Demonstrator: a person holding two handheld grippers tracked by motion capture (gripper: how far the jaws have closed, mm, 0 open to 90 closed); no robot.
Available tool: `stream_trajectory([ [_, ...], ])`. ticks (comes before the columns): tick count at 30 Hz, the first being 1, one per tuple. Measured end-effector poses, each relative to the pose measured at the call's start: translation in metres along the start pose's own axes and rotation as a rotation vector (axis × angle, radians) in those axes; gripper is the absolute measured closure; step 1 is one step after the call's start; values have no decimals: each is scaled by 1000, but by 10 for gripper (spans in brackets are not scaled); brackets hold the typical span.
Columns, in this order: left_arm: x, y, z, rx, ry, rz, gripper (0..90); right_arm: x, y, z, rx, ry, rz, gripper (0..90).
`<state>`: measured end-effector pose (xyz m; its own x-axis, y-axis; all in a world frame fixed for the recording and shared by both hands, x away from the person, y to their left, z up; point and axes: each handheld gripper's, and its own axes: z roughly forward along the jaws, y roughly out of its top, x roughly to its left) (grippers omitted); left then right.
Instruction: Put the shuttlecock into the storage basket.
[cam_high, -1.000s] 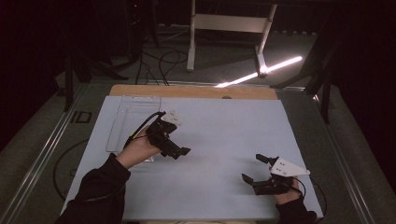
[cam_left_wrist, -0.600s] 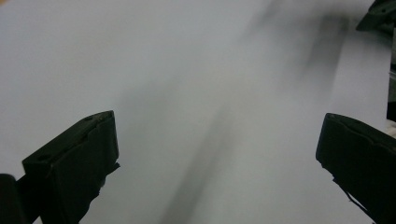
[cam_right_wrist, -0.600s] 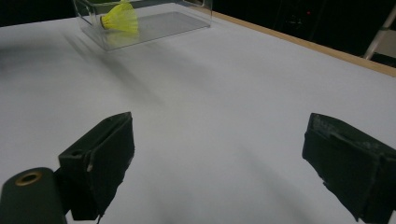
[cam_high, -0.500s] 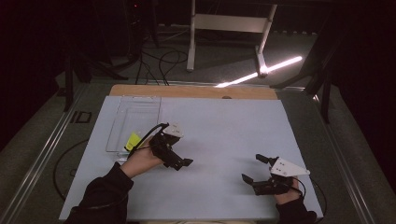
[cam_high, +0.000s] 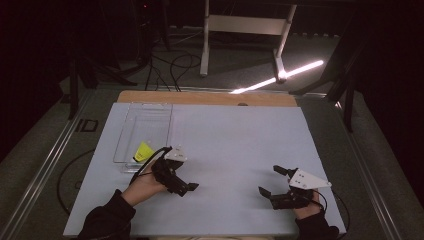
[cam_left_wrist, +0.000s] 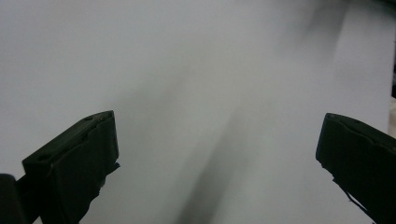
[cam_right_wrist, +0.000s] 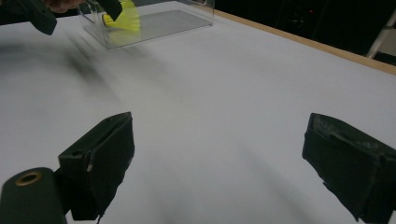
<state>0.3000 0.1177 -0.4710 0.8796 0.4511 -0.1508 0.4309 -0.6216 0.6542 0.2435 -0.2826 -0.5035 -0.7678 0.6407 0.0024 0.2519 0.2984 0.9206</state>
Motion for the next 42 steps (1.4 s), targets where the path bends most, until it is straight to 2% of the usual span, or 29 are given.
stream_trajectory([
  [8,0,-24,-6,-28,-3,-56,0,0,0,0,1,3,0,94],
  [17,-5,-48,-14,-80,-1,-56,0,0,0,0,4,5,-1,94],
  [20,-6,-54,-16,-82,6,-53,0,0,0,1,5,5,-2,93],
  [28,-6,-76,-30,-97,73,-83,0,1,0,1,10,10,2,93],
  [31,-5,-84,-35,-121,91,-102,0,1,0,1,9,9,2,93],
  [34,-3,-91,-39,-137,88,-121,0,0,-1,1,10,9,2,93],
  [39,-2,-100,-42,-151,132,-138,1,1,0,1,12,10,2,94],
  [42,-2,-104,-42,-159,142,-151,1,0,-1,1,10,9,3,93],
])
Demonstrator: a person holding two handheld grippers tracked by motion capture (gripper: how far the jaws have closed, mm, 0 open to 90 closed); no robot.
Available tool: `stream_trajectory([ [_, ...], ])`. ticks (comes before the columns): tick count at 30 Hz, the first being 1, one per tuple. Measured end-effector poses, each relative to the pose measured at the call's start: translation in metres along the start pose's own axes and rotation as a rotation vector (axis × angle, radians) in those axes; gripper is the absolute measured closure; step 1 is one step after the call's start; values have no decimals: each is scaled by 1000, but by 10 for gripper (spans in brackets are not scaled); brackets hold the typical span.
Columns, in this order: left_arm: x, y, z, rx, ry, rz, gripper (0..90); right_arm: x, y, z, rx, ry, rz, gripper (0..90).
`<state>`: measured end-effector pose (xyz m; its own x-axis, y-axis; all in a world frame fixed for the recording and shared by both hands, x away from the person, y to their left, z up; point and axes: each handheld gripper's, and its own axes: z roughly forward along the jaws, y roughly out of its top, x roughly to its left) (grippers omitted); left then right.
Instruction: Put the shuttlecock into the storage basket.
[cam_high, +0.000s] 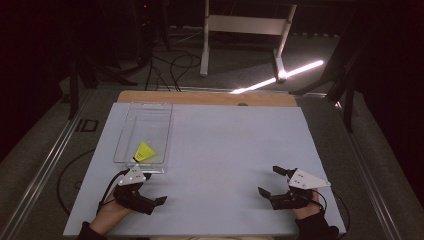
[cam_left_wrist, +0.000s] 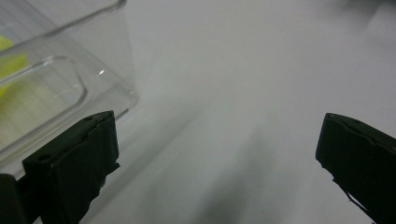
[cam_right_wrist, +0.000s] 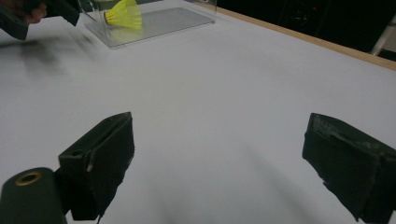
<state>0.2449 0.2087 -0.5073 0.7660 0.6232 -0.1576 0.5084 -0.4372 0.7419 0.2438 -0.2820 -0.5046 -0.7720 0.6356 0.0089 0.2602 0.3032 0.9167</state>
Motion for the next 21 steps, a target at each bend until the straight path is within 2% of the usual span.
stream_trajectory([
  [3,-1,-4,-1,-16,26,-5,1,0,-1,1,3,2,0,93],
  [5,-1,-5,-2,-44,38,-25,1,0,-1,1,6,3,-2,93],
  [8,-1,-8,-4,-55,69,-36,1,0,-1,1,7,3,3,94],
  [11,-1,-10,-4,-62,73,-50,1,0,-1,2,9,5,4,93],
  [17,-3,-11,0,-53,82,-42,1,0,-1,3,15,8,-2,94],
  [21,-3,-10,1,-54,80,-52,1,0,-1,3,18,6,-5,93],
])
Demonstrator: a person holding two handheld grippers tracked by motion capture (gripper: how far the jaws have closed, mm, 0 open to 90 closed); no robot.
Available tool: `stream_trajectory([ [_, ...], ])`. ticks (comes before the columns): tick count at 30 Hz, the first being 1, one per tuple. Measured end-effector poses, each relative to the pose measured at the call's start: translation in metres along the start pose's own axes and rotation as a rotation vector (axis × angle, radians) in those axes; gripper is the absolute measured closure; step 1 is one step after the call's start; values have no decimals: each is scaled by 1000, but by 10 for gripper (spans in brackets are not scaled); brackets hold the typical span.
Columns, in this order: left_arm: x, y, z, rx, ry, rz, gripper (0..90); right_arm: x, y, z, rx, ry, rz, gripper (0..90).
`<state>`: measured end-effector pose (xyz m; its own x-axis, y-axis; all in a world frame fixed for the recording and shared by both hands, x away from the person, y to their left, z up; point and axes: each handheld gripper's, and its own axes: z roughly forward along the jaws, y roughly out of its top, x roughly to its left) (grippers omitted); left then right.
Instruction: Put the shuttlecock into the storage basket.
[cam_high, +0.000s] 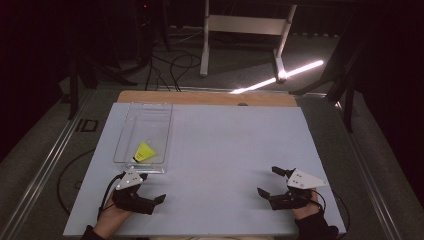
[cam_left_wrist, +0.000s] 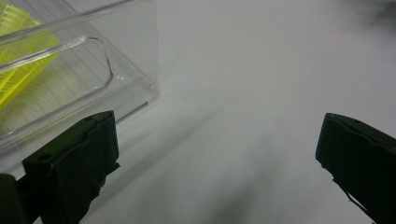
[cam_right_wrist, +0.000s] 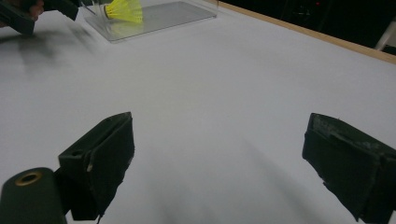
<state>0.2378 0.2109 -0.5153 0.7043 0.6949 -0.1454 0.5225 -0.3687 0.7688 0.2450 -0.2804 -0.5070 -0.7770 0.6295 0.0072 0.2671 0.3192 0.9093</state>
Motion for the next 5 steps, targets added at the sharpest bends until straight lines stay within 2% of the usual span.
stream_trajectory([
  [5,-1,0,1,10,5,11,1,0,0,0,3,0,-1,93],
])
